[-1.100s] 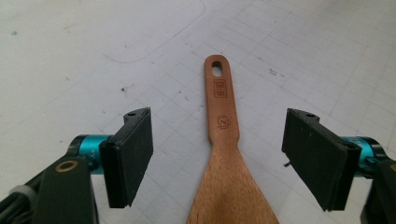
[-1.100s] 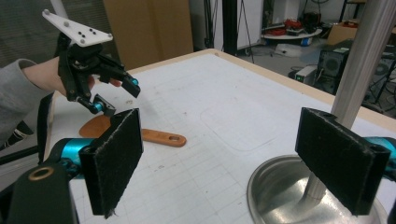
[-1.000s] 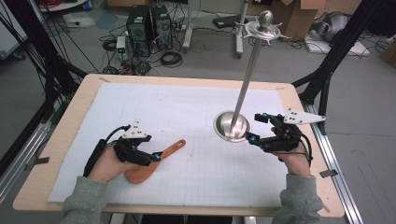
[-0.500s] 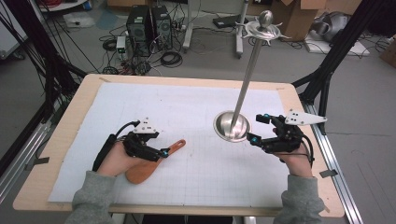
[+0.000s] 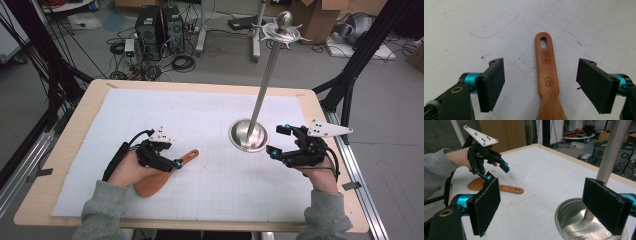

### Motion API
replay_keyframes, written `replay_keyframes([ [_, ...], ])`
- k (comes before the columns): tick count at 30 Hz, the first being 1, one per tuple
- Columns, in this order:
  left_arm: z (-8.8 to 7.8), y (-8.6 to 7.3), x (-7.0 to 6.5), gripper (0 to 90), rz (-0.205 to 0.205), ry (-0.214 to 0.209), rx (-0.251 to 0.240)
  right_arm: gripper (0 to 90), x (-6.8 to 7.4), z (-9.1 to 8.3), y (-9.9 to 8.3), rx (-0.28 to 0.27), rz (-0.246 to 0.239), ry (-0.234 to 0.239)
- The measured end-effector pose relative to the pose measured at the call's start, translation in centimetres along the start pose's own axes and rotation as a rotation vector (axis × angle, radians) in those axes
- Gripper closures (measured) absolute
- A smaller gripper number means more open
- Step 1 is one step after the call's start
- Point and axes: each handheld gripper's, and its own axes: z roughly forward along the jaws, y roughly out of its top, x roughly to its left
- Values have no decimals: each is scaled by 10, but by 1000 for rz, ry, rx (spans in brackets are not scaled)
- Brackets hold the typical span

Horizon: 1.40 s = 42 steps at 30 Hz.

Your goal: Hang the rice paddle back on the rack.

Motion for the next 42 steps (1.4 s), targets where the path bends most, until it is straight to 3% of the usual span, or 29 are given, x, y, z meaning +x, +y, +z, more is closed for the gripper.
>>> replay_keyframes([
  [8,4,3,3,245,-11,-5,39,139,0,-6,-3,2,0,-12],
  [16,12,6,3,263,16,-13,90,138,0,-16,-6,-10,8,-34],
  [22,18,5,4,277,9,-4,118,138,0,-20,-7,-16,8,-42],
  [42,31,11,-8,374,41,-7,213,138,2,-22,-9,-2,13,-47],
])
